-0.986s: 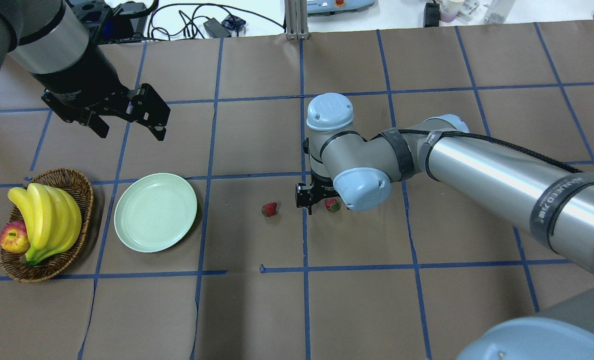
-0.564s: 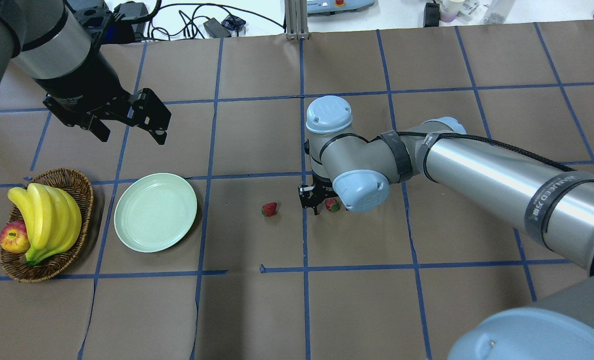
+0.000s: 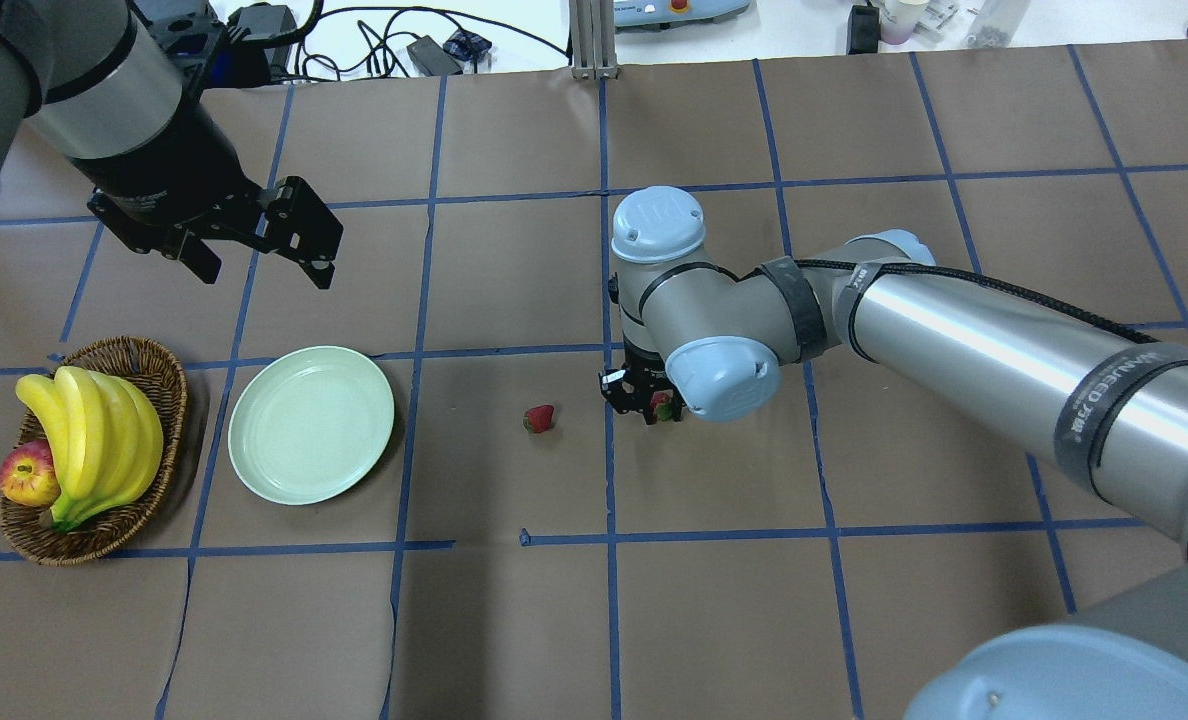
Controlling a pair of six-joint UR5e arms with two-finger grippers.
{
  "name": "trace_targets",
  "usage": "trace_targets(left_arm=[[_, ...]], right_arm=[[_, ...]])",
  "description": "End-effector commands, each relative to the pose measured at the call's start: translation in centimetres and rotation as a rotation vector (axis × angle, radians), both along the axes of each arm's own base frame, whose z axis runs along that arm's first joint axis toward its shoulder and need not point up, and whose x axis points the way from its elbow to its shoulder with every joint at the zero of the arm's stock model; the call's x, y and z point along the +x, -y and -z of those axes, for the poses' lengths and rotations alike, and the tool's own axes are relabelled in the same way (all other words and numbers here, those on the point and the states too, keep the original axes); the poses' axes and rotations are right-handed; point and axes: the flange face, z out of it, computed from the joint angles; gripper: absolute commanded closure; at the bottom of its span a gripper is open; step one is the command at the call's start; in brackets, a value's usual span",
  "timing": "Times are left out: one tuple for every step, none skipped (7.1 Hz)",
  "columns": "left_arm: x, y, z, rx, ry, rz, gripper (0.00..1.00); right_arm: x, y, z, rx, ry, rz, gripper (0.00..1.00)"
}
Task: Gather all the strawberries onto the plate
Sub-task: 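Close the right gripper on one strawberry of the pair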
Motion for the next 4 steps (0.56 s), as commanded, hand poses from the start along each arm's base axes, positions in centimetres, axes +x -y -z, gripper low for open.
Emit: trace_targets(left_arm=[[0.0, 0.0, 0.1, 0.001, 0.000, 0.000, 0.00], [0.0, 0.0, 0.1, 0.001, 0.000, 0.000, 0.00], [0.0, 0.1, 0.1, 0.003, 0.000, 0.000, 0.00], [0.0, 0.1, 0.1, 0.003, 0.000, 0.000, 0.00]], right_arm=[[0.8, 1.6, -2.7, -0.058, 0.028, 0.088, 1.00], [1.9, 2.1, -3.9, -0.064, 0.080, 0.139, 1.00], [3.1, 2.3, -4.6, -0.056, 0.139, 0.202, 1.00], [5.6, 1.9, -5.8, -0.067, 0.190, 0.254, 1.00]])
